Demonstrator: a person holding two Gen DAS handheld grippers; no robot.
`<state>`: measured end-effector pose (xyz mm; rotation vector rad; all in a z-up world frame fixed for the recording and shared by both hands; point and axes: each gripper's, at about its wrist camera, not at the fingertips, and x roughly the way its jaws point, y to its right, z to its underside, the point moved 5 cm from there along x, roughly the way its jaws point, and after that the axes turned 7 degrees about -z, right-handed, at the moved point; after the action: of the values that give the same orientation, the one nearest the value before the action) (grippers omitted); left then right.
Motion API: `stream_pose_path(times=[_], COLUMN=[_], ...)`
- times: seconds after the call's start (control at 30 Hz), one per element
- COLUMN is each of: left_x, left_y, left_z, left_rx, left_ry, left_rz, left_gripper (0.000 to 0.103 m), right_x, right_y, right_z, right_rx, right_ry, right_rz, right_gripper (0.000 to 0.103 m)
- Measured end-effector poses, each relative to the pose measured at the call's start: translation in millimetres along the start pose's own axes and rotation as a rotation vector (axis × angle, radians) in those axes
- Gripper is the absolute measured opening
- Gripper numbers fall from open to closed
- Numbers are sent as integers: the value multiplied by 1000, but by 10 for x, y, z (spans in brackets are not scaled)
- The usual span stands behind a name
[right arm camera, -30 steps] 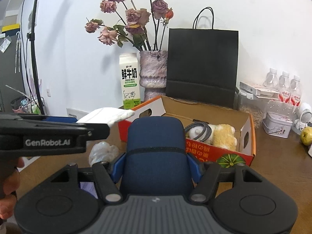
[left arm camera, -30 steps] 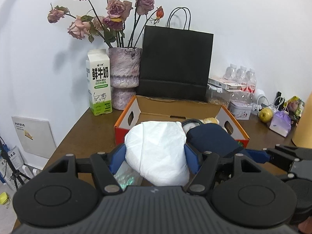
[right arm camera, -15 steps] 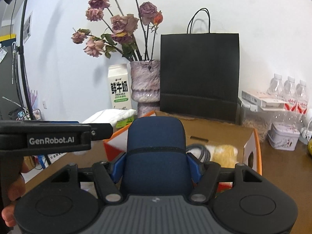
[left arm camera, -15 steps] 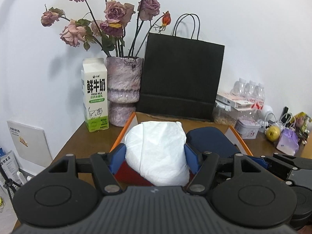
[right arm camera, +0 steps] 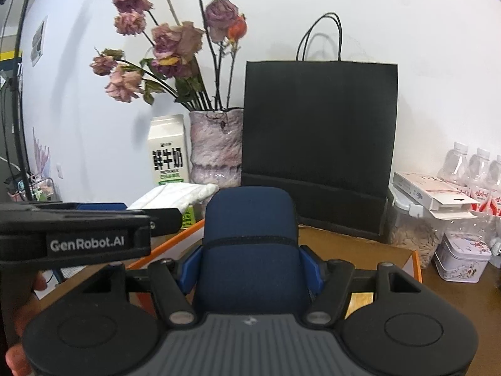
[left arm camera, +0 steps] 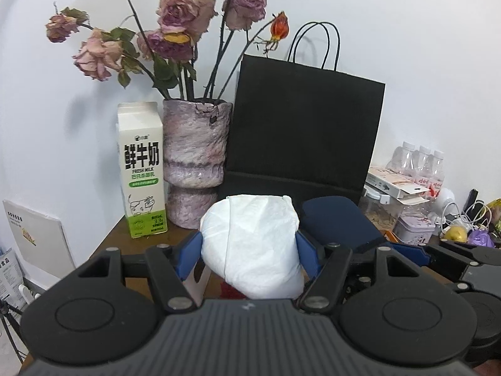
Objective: Organize objects
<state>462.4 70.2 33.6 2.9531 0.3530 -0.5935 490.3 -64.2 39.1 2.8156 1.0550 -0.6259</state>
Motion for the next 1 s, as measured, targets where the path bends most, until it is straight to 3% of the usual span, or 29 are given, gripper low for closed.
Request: stream_pose_path(times=[0.5, 0.9, 1.0], left_x=[565, 768, 775], left_y=[107, 147, 159], left_z=[8, 103, 125], left_rx=[32, 50, 60], left_ry=[-33, -57, -47], left_rz=[-37, -39, -52], left_gripper=[66, 66, 80], right_x=[361, 476, 499], right_y=[431, 477, 490], right_z=[106, 177, 192], right_rx=[80, 75, 79], right_ry=[-14, -42, -55], right_rz=[26, 29, 27], right_gripper=[64, 65, 72])
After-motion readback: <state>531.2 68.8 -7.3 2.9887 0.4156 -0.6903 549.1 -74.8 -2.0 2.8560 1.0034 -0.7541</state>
